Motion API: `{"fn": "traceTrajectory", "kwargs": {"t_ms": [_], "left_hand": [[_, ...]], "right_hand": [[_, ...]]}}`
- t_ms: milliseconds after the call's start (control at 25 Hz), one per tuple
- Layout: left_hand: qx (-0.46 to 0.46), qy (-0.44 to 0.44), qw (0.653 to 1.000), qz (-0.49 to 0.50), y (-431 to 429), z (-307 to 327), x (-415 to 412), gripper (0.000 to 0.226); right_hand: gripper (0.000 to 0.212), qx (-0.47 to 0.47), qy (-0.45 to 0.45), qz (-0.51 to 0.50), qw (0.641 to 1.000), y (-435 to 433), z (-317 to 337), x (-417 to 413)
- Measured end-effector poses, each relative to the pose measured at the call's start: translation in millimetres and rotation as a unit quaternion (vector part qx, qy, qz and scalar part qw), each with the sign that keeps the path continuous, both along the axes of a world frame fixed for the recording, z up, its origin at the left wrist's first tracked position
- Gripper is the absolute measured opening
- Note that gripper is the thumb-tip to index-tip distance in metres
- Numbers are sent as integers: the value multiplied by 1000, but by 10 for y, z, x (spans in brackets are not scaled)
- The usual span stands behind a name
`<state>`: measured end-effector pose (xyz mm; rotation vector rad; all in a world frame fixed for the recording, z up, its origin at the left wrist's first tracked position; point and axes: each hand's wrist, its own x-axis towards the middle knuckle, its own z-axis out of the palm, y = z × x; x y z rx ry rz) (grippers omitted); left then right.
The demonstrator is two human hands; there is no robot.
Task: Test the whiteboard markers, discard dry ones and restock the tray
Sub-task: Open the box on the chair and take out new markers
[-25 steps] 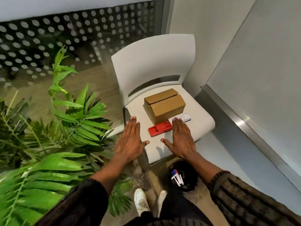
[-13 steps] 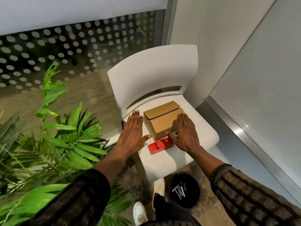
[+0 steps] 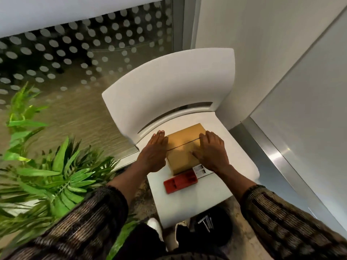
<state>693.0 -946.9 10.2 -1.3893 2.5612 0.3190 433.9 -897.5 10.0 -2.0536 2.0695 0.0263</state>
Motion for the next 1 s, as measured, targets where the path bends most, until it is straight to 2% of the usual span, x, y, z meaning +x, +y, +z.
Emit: {"fn": "traceTrajectory", "kwargs": {"t_ms": [120, 240, 360, 440, 560, 720, 840, 920, 1000], "left_hand": [[61, -8, 998, -16, -69, -67, -6, 89], [74, 7, 997, -8, -120, -155, 41, 90], [78, 15, 997, -14, -155, -166, 83, 90], [76, 30, 996, -18, -187, -163, 121, 87], [74, 37, 996, -25, -201, -176, 158, 81], [79, 58, 995, 5, -160, -131, 90, 74], [66, 68, 995, 27, -124, -115, -18, 63], [63, 67, 995, 48, -98, -112, -94, 67], [61, 66, 994, 64, -75, -86, -146, 71]], "right_hand": [[77, 16, -14, -7, 1000, -94, 19, -47], [75, 42, -28, -8, 999, -114, 39, -77], [70, 34, -80, -50, 995, -119, 133, -64], [62, 12, -98, -78, 992, -101, 229, -52], [59, -58, -51, -80, 994, 48, 336, -73], [39, -132, -51, -84, 986, 410, 312, -204], [30, -84, -36, -67, 994, 628, 160, -210], [41, -34, -33, -68, 997, 687, 62, -160], [43, -26, -50, -82, 995, 695, 0, -92]]}}
